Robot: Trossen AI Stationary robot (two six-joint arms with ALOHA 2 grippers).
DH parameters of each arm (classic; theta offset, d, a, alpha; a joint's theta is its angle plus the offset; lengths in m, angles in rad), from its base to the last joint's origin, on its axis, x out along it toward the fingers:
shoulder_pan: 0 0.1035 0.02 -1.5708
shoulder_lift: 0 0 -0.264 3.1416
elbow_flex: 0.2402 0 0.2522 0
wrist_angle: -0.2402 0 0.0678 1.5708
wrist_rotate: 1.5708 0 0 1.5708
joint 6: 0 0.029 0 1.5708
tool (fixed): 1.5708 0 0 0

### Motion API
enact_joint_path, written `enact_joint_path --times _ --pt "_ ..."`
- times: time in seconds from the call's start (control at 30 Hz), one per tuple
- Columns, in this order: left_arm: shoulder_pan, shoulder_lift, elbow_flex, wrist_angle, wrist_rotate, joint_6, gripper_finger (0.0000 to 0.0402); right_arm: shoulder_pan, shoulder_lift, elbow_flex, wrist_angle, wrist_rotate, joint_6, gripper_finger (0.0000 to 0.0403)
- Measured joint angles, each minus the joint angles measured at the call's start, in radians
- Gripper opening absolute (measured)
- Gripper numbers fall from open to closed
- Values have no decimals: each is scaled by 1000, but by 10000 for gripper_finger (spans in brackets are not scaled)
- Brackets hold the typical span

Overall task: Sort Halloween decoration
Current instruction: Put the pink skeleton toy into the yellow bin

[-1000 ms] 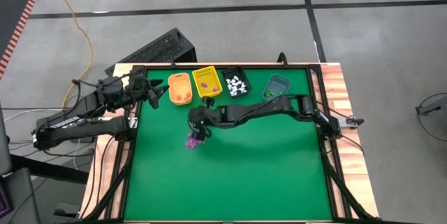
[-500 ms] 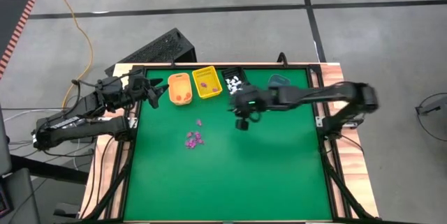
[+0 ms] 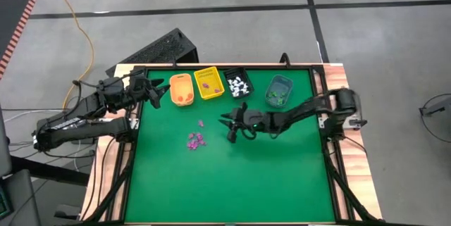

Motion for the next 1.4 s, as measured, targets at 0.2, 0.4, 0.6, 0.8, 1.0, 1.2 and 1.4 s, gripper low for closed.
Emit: enact_joint_path --times 0.2,0.4,0.6,0.8,1.0,1.2,1.4 --pt "0 0 0 -5 -16 -1 232 0 203 133 67 -2 62 108" --pt "0 0 0 -11 -15 1 232 -1 322 283 22 -3 38 108" --pt "0 0 0 -11 -9 5 232 -1 395 406 -86 -2 35 126" --pt "0 0 0 -11 -8 5 232 -1 427 476 -229 0 36 190" --pt "0 0 0 -13 -8 16 232 -3 427 480 -257 25 36 241" --pt "0 0 0 -13 -9 16 231 -7 427 480 -250 27 36 244" --pt "0 0 0 -13 -10 16 232 -23 427 480 -227 27 36 244"
